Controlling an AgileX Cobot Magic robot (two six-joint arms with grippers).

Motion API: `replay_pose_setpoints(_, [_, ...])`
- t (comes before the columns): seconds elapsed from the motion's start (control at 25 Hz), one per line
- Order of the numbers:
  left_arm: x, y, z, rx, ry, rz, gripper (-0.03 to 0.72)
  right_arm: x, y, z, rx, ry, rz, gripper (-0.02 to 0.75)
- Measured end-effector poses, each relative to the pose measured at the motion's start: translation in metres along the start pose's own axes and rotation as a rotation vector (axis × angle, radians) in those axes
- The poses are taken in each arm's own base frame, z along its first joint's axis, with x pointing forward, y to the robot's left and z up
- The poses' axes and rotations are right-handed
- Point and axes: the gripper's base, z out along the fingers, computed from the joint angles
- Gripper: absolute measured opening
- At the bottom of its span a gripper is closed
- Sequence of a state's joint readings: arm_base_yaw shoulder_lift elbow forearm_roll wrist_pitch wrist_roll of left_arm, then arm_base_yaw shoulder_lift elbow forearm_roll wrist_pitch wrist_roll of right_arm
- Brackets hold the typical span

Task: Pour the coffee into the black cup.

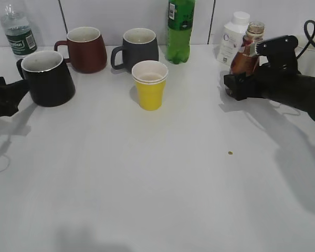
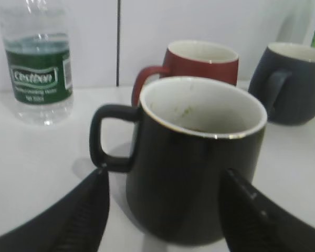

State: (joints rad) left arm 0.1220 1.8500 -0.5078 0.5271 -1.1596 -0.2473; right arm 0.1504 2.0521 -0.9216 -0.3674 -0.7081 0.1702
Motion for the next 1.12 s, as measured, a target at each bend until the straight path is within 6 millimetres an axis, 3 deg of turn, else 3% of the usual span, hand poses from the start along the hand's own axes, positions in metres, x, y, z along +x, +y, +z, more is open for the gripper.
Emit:
replay_pose_setpoints(0.36, [0.004, -0.002, 0.000, 0.027, 0.047, -0.021, 0.527, 0.012, 0.007, -0.024, -0.003, 0.063, 0.014, 0.652])
replay_pose_setpoints(0.64, [0.004, -0.006, -0.002, 0.051, 0.115, -0.050, 0.530, 0.004, 0.009, -0.046, 0.012, 0.096, 0.006, 0.652])
replay_pose_setpoints(0.84, [-0.014, -0.017, -0.002, 0.004, 0.236, -0.061, 0.530, -0.007, 0.006, -0.060, 0.060, 0.216, -0.009, 0.651])
replay_pose_setpoints(1.12, [-0.041, -0.047, -0.006, -0.087, 0.430, -0.101, 0.530, -0.039, 0.013, -0.071, 0.112, 0.362, -0.028, 0.638])
